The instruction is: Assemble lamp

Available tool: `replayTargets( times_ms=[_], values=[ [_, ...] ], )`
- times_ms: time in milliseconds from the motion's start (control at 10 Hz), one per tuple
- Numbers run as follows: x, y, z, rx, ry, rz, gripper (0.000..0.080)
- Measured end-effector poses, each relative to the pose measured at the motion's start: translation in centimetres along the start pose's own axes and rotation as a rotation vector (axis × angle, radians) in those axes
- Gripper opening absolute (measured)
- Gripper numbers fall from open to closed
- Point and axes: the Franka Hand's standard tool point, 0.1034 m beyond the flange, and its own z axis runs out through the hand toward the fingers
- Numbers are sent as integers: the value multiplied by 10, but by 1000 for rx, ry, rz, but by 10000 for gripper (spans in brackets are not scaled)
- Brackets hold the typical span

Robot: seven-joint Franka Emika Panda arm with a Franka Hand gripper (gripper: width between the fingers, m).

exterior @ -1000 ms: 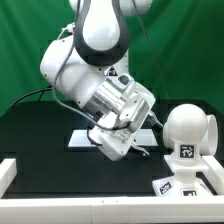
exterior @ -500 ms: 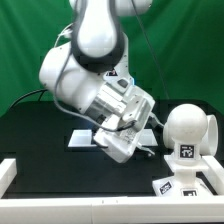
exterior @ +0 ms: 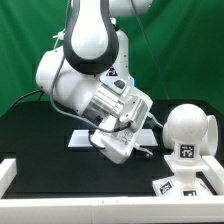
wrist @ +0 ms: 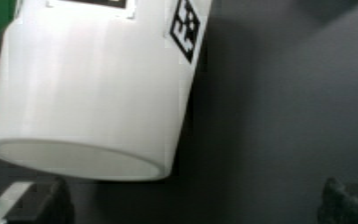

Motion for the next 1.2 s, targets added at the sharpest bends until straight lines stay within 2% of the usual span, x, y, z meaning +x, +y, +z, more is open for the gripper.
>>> replayTargets(
  times_ms=[300, 800, 1200],
  values=[
    [1, 0, 0, 0, 0, -18, 698],
    [2, 0, 1, -1, 1, -337, 698],
    [3, 1, 1, -1, 2, -388, 698]
  ],
)
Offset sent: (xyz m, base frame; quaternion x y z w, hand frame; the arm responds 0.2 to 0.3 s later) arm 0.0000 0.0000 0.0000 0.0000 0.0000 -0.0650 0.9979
